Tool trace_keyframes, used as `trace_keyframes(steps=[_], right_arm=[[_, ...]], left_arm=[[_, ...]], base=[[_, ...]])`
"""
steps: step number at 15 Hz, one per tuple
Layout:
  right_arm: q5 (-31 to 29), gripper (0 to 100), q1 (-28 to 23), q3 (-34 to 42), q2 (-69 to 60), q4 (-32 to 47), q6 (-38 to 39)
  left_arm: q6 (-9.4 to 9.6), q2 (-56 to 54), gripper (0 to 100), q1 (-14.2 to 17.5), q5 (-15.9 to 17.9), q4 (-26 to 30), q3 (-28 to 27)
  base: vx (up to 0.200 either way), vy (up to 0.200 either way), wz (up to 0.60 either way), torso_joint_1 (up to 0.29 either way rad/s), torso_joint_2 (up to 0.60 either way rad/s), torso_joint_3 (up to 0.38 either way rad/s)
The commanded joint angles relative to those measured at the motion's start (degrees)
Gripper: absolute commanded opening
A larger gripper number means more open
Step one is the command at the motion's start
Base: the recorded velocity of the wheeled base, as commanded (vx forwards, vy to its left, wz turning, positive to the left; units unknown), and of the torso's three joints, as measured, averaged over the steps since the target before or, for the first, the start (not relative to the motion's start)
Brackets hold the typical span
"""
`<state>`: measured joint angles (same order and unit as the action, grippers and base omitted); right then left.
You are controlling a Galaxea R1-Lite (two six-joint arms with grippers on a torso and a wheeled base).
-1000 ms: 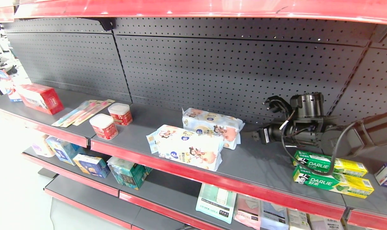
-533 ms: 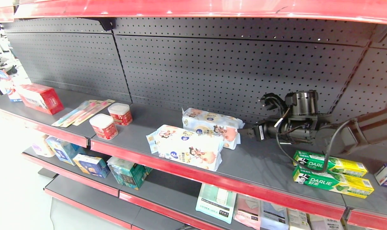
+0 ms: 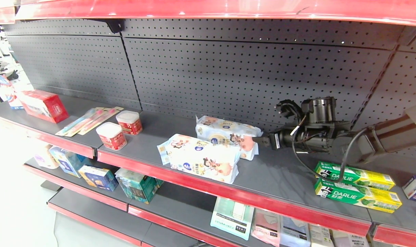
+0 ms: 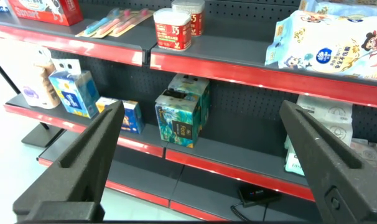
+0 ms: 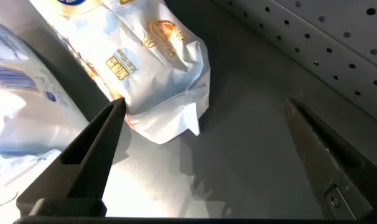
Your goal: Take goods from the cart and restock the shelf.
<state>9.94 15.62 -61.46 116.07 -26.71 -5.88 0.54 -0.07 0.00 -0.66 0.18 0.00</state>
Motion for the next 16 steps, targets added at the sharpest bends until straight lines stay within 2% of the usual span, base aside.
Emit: trace_keyframes(steps=[1, 12, 14, 16], right_arm=[[0.0, 100, -0.1, -0.5, 0.7, 0.0, 0.0], [-1.9, 100, -0.5, 2.2, 0.5, 0.1, -0.2], [-1.9, 100, -0.9, 4.8, -2.2, 0.2, -0.5], [-2.0, 100, -1.5, 11.3, -7.5, 0.3, -1.5]], left_arm=[[-0.01, 0.1, 100, 0.0, 0.0, 0.0, 0.0], [-0.01, 0.1, 100, 0.0, 0.0, 0.0, 0.0], [-0.01, 0.1, 100, 0.0, 0.0, 0.0, 0.0], [-0.01, 0.1, 100, 0.0, 0.0, 0.0, 0.0]], base=[[0.000, 0.000, 0.00, 0.000, 0.00, 0.000], [0.000, 0.000, 0.00, 0.000, 0.00, 0.000], [0.000, 0.000, 0.00, 0.000, 0.00, 0.000], [0.000, 0.000, 0.00, 0.000, 0.00, 0.000]])
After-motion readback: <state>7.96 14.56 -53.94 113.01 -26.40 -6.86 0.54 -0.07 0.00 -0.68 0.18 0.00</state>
